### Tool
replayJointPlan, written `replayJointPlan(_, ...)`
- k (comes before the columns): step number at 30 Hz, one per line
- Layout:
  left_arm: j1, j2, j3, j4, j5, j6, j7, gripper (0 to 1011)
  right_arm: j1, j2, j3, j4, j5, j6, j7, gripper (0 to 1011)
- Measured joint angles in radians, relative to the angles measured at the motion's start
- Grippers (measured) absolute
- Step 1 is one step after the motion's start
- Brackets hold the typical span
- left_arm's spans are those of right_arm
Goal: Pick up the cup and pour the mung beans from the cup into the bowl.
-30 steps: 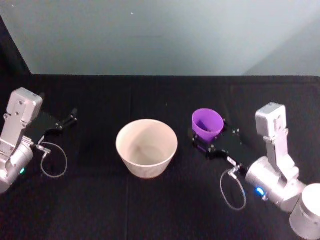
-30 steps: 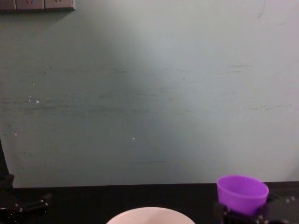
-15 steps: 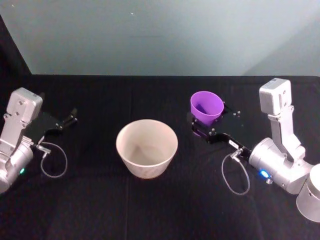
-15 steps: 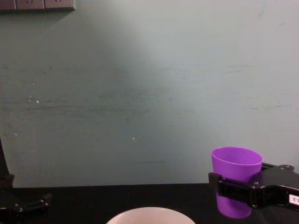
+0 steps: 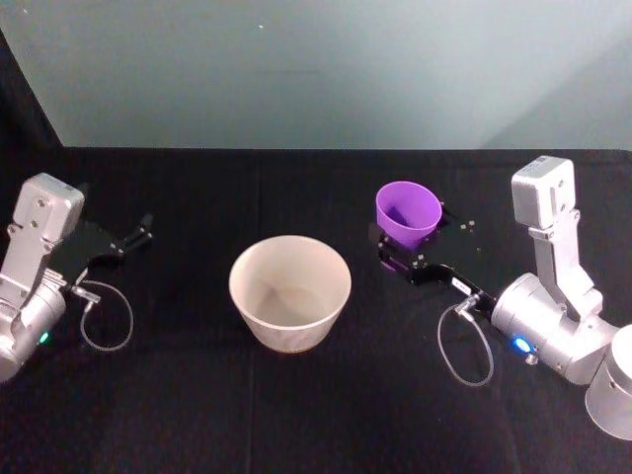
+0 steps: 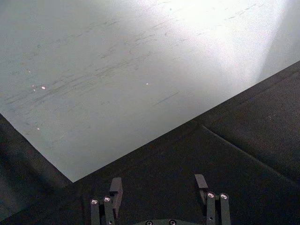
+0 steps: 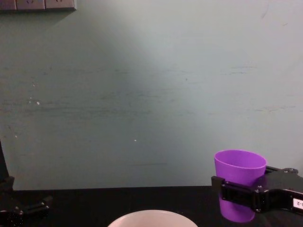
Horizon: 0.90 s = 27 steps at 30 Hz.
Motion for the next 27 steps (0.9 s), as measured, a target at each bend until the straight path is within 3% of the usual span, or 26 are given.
replayJointPlan(27, 0.0, 0.0, 0.0, 0.0, 0.0, 0.0, 0.0, 1000, -0.001, 0.001, -0.001, 0.0, 0.0, -0.002, -0.002, 723)
